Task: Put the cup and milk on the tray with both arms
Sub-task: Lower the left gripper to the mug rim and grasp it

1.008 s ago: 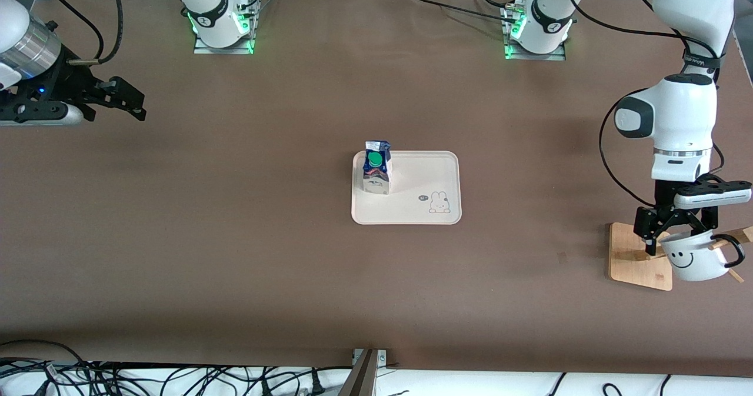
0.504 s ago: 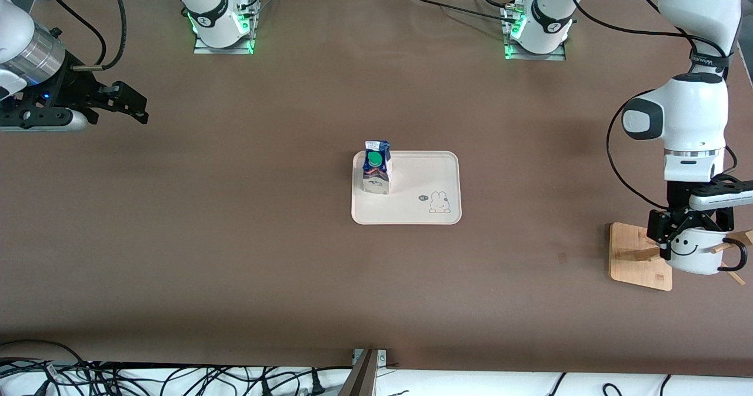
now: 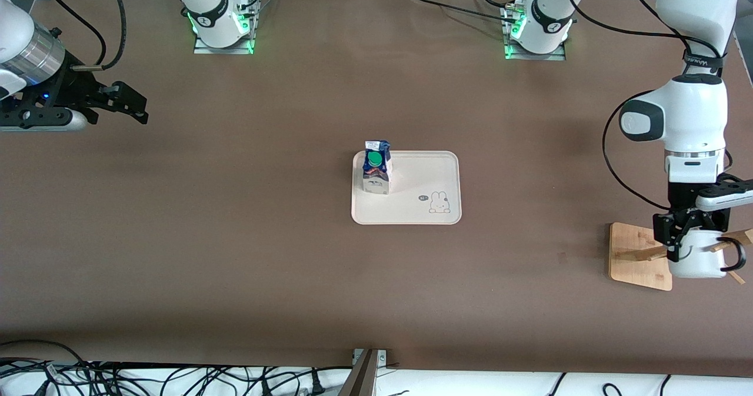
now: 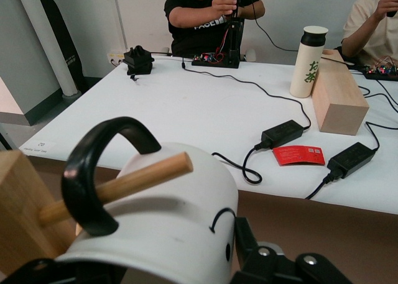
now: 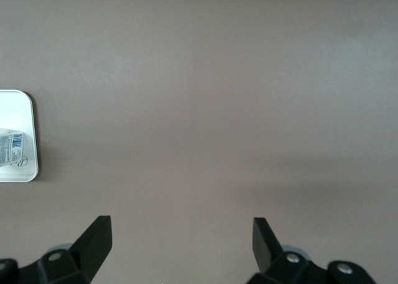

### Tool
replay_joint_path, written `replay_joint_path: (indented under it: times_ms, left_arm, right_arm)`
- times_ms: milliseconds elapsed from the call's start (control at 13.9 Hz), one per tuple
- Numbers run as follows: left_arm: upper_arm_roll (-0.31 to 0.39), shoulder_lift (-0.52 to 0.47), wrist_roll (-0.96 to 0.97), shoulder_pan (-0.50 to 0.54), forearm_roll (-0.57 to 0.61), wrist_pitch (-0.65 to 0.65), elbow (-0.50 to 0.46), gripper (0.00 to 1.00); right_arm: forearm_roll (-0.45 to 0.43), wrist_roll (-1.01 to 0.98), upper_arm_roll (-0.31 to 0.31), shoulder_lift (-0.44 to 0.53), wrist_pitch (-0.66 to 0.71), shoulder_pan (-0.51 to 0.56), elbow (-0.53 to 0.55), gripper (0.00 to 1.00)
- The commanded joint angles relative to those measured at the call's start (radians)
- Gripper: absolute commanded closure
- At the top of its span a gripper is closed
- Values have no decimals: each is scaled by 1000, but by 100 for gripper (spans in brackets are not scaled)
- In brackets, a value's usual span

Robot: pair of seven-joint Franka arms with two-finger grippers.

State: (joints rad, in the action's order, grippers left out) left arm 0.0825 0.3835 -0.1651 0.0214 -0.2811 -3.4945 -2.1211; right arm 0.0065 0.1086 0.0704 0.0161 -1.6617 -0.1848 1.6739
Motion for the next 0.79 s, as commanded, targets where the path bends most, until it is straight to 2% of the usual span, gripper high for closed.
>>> replay_joint_path:
  times_ms: [0, 72, 288, 720]
  left_arm:
    - [-6, 23, -8, -11, -26, -6, -6, 92]
    - [-13, 32, -8, -11, -26, -6, -8, 100]
    - [-32, 34, -5, -11, -26, -6, -45, 100]
    - [-64, 29, 24, -12, -26, -6, -49, 100]
  right_arm:
    - [1, 2, -4, -7, 8, 10, -20, 0]
    - [1, 2, -4, -7, 8, 10, -20, 0]
    - [1, 3, -4, -7, 8, 10, -20, 0]
    - [1, 3, -4, -7, 8, 10, -20, 0]
